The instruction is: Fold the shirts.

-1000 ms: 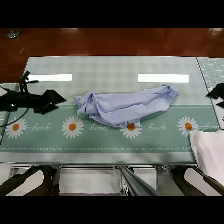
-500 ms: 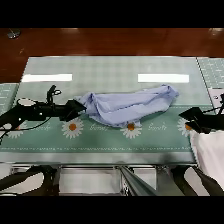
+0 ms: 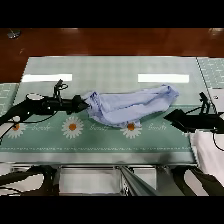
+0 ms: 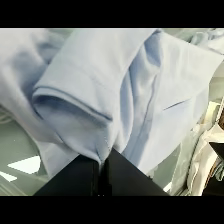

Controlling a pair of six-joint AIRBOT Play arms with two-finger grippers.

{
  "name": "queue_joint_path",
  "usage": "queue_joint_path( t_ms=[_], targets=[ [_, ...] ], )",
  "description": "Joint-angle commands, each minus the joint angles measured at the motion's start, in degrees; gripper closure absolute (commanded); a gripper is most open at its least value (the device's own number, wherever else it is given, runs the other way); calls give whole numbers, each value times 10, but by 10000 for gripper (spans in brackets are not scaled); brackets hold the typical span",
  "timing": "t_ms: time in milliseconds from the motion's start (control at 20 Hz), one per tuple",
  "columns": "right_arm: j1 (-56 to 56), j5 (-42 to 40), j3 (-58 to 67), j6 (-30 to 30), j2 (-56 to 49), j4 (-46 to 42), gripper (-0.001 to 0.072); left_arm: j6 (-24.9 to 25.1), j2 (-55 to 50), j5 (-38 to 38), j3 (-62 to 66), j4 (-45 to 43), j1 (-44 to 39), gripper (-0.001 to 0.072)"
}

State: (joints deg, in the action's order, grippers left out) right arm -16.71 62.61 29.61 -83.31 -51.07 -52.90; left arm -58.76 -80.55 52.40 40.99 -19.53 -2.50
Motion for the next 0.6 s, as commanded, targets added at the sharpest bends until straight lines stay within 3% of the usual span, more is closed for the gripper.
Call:
queue_joint_path(
  t_ms=[0, 550],
  targets=[
    [76, -48, -1, -39, -4, 4, 94, 7, -4, 5, 14, 3, -3, 686],
    [218, -140, 91, -46, -213, 106, 94, 7, -4, 7, 14, 3, -3, 686]
  ],
)
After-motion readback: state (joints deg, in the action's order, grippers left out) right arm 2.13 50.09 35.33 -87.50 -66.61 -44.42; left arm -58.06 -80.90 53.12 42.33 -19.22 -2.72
